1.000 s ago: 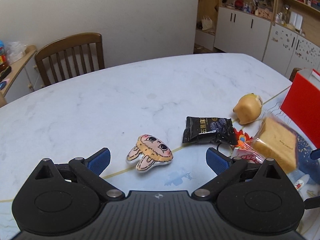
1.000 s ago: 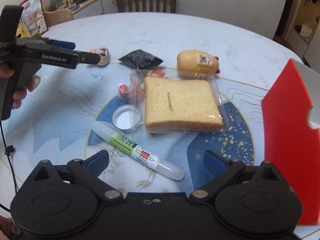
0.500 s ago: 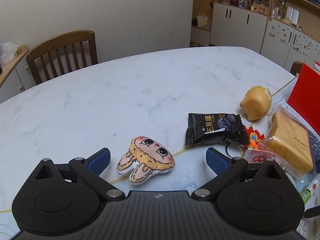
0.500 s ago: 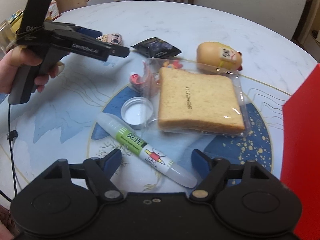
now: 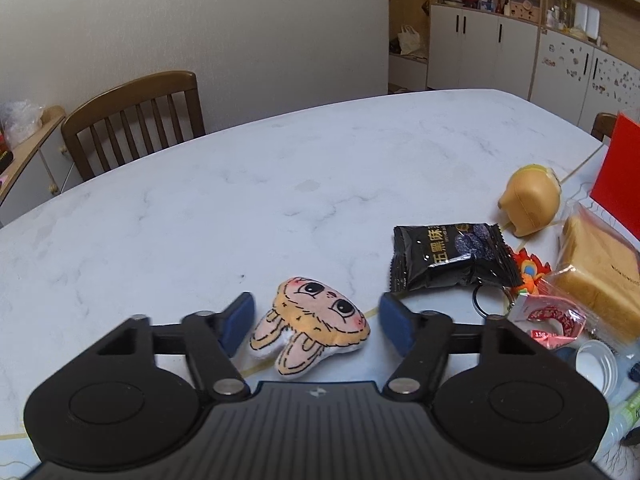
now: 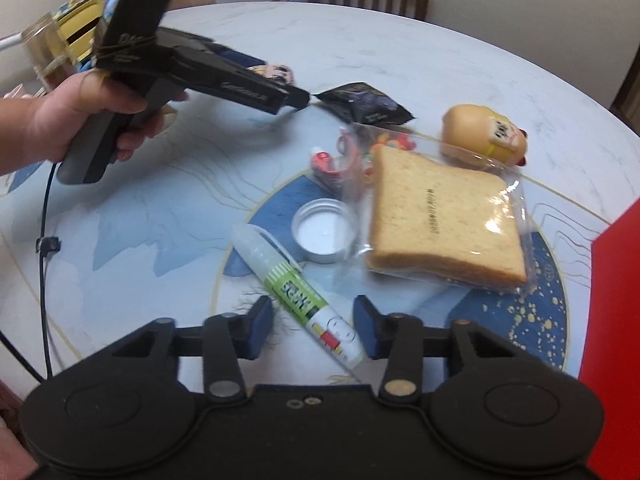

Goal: Organize objects
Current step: 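Grasp the plush bunny toy with the left tool while the right tool grasps the white-green marker, then carry the plush toy and marker into the shoebox and open both tools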

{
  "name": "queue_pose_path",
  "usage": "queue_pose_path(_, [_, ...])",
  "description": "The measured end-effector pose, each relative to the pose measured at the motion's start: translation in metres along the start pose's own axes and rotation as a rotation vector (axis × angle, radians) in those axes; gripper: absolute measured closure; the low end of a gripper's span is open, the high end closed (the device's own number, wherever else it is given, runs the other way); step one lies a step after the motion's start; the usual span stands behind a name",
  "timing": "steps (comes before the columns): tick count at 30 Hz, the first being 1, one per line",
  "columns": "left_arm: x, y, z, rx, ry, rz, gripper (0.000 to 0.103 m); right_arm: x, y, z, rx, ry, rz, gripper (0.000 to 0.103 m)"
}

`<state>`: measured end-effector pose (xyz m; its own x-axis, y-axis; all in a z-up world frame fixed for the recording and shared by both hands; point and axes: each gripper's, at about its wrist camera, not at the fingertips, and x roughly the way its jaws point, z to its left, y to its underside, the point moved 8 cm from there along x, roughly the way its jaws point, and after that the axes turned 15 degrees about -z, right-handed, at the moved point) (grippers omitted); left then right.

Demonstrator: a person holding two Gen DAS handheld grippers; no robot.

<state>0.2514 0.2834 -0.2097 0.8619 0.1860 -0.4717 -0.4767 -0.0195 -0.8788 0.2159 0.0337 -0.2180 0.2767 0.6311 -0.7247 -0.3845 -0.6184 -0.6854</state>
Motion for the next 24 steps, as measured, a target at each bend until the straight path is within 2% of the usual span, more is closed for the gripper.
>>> queue_pose_path(3, [-0.001, -0.001, -0.002, 0.012, 0.004, 0.001, 0.048, -0.001, 0.002, 0.008, -0.041, 0.007, 0.006, 0.073])
queue_pose_path(8, [-0.003, 0.000, -0.004, -0.002, 0.001, 0.022, 0.051, -0.005, 0.006, 0.017, -0.062, 0.014, 0.013, 0.085])
queue_pose_path(11, [-0.009, 0.003, -0.005, -0.013, -0.002, 0.037, 0.052, -0.008, 0.009, 0.017, -0.043, 0.032, 0.019, 0.086])
queue_pose_path(17, [-0.034, 0.013, -0.012, -0.056, 0.003, 0.064, 0.052, -0.022, 0.022, 0.019, 0.008, 0.010, 0.021, 0.086])
queue_pose_path(24, [-0.079, 0.023, -0.036, -0.118, 0.050, 0.089, 0.052, -0.046, 0.023, 0.019, 0.099, -0.013, -0.022, 0.086])
